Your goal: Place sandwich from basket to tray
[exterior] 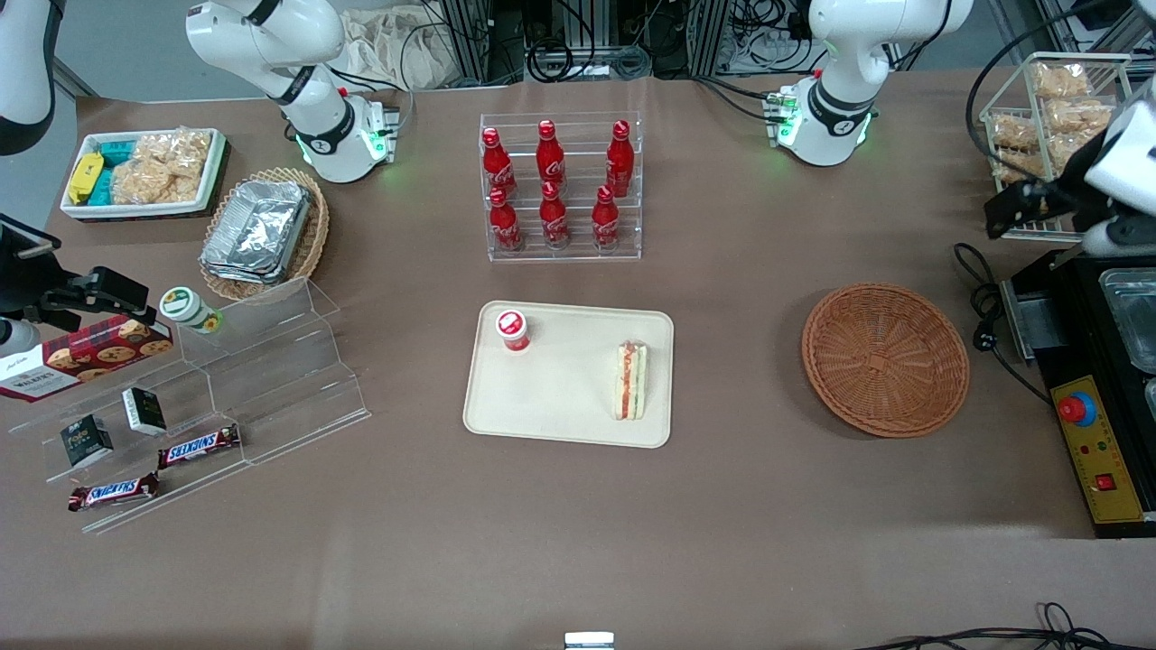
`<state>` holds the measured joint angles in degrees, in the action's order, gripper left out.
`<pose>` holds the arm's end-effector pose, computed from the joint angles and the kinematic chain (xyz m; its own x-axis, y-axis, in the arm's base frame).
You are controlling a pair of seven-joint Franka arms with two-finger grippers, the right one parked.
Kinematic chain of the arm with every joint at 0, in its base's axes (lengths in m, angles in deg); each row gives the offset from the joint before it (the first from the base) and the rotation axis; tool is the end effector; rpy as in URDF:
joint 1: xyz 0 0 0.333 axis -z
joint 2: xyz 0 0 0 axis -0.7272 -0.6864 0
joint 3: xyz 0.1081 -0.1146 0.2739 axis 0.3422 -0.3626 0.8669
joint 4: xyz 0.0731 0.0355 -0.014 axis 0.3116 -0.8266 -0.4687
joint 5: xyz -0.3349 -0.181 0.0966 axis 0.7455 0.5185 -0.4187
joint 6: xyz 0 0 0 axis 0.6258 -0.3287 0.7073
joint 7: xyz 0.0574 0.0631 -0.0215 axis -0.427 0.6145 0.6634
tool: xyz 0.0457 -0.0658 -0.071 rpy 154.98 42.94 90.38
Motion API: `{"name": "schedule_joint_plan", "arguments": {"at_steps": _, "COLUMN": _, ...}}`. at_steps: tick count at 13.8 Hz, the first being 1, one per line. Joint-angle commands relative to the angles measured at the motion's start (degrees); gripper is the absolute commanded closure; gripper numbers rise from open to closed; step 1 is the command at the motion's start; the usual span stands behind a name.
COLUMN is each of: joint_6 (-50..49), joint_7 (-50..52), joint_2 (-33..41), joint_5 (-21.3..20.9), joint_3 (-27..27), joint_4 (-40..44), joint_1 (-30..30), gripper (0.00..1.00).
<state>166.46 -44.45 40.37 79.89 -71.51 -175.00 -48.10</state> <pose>0.4995 0.0032 0.6238 0.9993 0.0347 0.0159 0.0354 -0.9984 -0.0448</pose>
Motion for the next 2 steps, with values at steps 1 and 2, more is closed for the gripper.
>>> {"name": "schedule_joint_plan", "arguments": {"at_steps": 1, "joint_6": -1.85, "joint_7": -0.83, "joint_2": 0.62, "joint_5": 0.85, "joint_3": 2.05, "joint_4": 0.15, "joint_1": 1.88, "gripper": 0.00}}
{"name": "schedule_joint_plan", "arguments": {"at_steps": 2, "joint_6": -2.39, "joint_7": -0.83, "joint_2": -1.05, "joint_5": 0.76, "joint_3": 1.87, "joint_4": 2.25, "joint_1": 1.88, "gripper": 0.00}}
